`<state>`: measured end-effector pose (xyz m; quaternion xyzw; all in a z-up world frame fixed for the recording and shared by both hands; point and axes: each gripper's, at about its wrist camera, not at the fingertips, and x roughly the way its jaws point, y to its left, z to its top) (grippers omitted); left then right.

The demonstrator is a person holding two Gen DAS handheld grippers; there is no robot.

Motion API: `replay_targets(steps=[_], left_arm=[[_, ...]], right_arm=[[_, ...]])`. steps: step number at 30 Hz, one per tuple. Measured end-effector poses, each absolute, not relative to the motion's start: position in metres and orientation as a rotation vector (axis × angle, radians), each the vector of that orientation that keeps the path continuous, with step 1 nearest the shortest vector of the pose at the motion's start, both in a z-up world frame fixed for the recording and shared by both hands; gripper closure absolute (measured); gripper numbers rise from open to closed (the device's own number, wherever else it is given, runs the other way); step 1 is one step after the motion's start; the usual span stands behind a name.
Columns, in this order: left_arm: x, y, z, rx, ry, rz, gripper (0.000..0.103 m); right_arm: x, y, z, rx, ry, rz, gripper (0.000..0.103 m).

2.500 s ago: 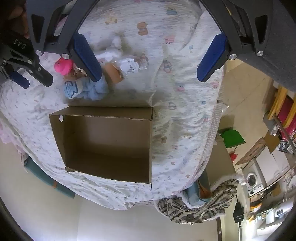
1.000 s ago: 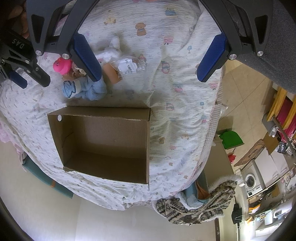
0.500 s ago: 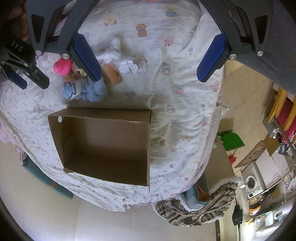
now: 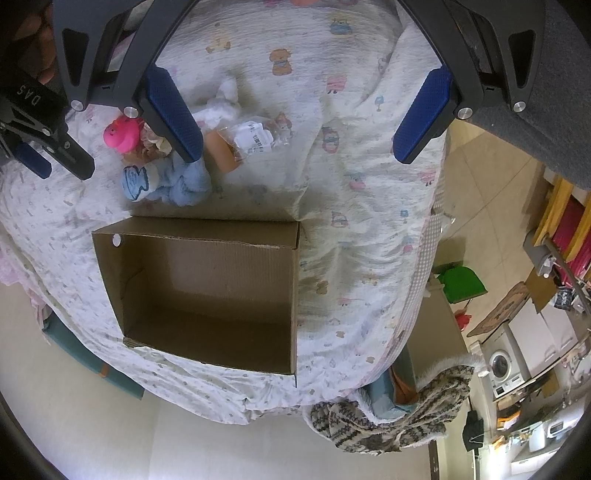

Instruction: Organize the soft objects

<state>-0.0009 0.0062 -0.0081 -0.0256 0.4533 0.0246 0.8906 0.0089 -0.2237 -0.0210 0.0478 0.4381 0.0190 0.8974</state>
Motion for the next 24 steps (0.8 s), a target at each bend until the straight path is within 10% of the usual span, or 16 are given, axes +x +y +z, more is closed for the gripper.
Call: replay_targets(steps=[24], left_arm=[[0.016,0.035,-0.014,-0.212,1.034,0.093,0.000]], right_arm=[[0.009,-0.227,-0.025,0.146,0.914,0.034,0.000]])
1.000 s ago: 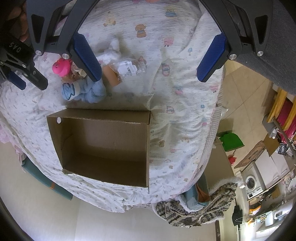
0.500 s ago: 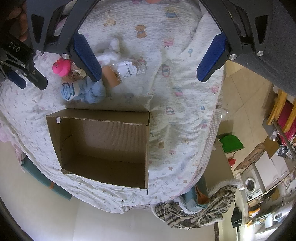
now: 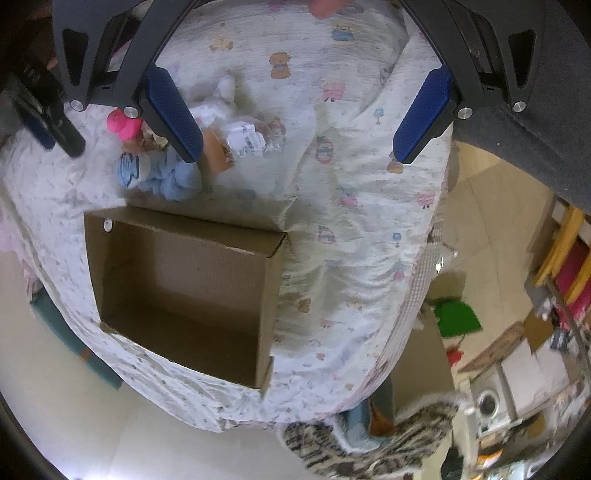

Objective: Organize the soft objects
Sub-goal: 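Grasp the clear plastic bag with left tool while right tool grasps pink duck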

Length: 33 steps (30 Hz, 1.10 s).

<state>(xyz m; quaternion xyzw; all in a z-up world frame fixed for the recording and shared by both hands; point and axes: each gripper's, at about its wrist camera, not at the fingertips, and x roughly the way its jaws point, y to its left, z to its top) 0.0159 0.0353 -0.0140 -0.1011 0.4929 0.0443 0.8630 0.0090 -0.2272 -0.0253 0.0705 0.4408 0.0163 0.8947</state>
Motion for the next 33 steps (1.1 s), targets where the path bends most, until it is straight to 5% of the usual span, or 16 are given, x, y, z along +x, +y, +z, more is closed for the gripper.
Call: replay_targets(steps=[5,12,17,26,31,33], left_arm=[[0.049,0.038,-0.036,-0.302,1.195,0.056,0.001],[0.074,0.004,-0.097,-0.327,1.408,-0.013,0.028],[0.077,-0.005,-0.122,-0.356,1.453,-0.036,0.032],[0.074,-0.003,-0.135,-0.354,1.445,0.005,0.067],[0.068,0.002,-0.123,-0.317,1.413,0.016,0.073],[0.068,0.005,-0.117,-0.299,1.394,0.033,0.078]], right_arm=[[0.013,-0.241,-0.030,0.231,0.942,0.012,0.000],[0.016,-0.256,-0.037,0.299,0.973,-0.014,0.000],[0.018,-0.263,-0.042,0.335,0.998,-0.029,0.000],[0.031,-0.270,-0.071,0.453,1.152,0.002,0.000],[0.039,-0.259,-0.096,0.463,1.273,0.053,0.027],[0.041,-0.256,-0.103,0.448,1.298,0.061,0.046]])
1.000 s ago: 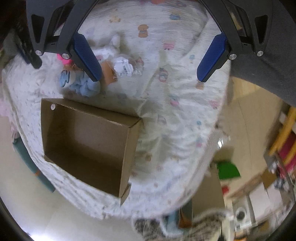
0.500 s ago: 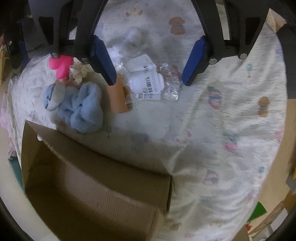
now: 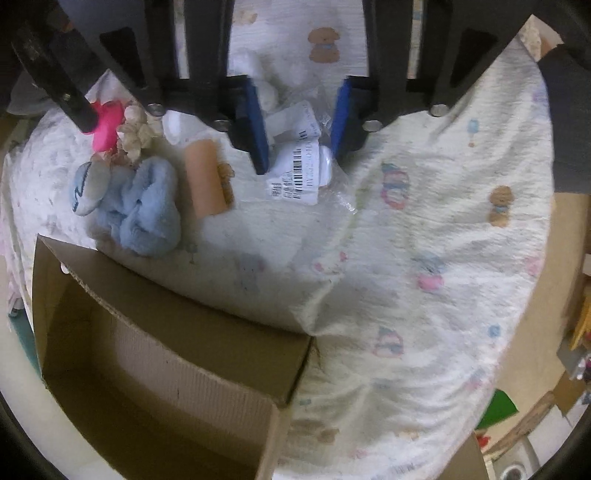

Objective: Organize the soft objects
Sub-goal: 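Grasp the clear plastic bag with left tool while right tool grasps pink duck, then carry bag and pink duck into the box and open both tools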

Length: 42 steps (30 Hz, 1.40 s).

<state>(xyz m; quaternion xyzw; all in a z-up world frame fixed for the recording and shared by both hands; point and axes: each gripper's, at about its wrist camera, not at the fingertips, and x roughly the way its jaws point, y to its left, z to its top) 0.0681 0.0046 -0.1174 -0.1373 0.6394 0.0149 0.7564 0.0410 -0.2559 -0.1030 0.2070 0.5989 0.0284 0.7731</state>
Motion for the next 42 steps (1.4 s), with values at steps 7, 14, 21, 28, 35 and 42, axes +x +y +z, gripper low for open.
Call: replay_targets(steps=[7,14,21,28,35,42], left_arm=[[0.064,0.029,-0.098,-0.276,1.312,0.080,0.081],[0.058,0.038,-0.085,-0.232,1.273,0.097,0.081],[0.051,0.031,-0.066,-0.199,1.203,0.120,0.081],[0.050,0.020,-0.013,-0.142,1.071,0.070,0.081],[0.076,0.005,0.038,-0.091,0.969,-0.014,0.081],[0.126,-0.005,0.045,-0.122,0.998,-0.097,0.081]], right_arm=[[0.039,-0.251,-0.103,0.404,1.293,0.066,0.074],[0.035,-0.252,-0.091,0.412,1.254,0.088,0.074],[0.017,-0.264,-0.053,0.412,1.098,0.121,0.074],[0.012,-0.260,0.003,0.358,0.923,0.195,0.074],[0.046,-0.254,0.036,0.382,0.861,0.252,0.074],[0.092,-0.242,0.045,0.318,0.848,0.269,0.074]])
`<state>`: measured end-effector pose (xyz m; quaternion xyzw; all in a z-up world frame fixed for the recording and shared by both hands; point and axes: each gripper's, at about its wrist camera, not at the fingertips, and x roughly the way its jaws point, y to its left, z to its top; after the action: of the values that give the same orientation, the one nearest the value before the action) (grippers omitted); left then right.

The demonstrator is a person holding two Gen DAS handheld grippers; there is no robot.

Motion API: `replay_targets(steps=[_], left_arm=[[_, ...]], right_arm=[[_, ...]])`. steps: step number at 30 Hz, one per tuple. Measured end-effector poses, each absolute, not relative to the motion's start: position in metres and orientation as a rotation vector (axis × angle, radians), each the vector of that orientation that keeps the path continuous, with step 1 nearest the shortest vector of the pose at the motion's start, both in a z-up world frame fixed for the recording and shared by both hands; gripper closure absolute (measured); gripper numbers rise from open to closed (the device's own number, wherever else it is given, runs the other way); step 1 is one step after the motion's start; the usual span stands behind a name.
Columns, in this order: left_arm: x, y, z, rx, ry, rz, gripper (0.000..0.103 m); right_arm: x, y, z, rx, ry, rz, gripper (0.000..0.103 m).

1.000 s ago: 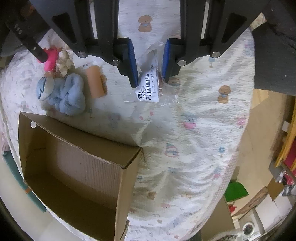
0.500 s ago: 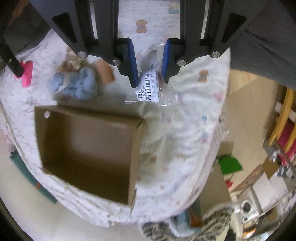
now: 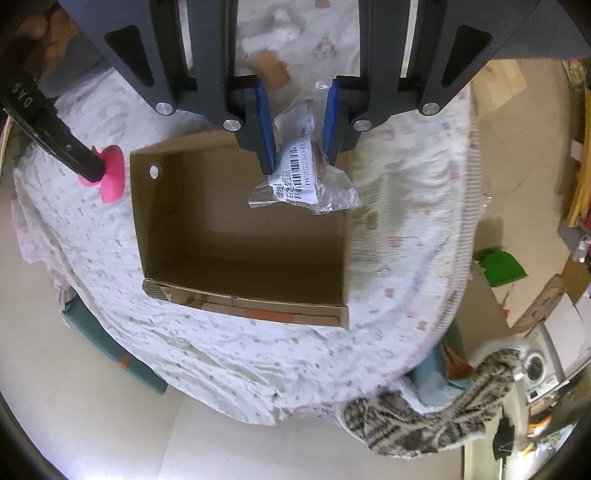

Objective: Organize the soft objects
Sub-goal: 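Carry bag and pink duck into the box and open both tools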

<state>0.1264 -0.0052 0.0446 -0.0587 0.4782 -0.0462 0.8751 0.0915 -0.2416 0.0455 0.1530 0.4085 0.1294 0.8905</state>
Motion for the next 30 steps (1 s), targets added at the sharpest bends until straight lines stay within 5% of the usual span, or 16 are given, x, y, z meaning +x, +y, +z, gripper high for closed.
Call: replay_targets(steps=[19,30], left_arm=[[0.185,-0.047,-0.059,-0.103,1.239,-0.102,0.081],[0.195,-0.065,-0.072,-0.062,1.263,-0.082,0.081]], right_arm=[[0.167,-0.231,-0.050,0.265,1.077,0.244,0.074],[0.176,-0.233,-0.076,0.256,1.166,0.222,0.074]])
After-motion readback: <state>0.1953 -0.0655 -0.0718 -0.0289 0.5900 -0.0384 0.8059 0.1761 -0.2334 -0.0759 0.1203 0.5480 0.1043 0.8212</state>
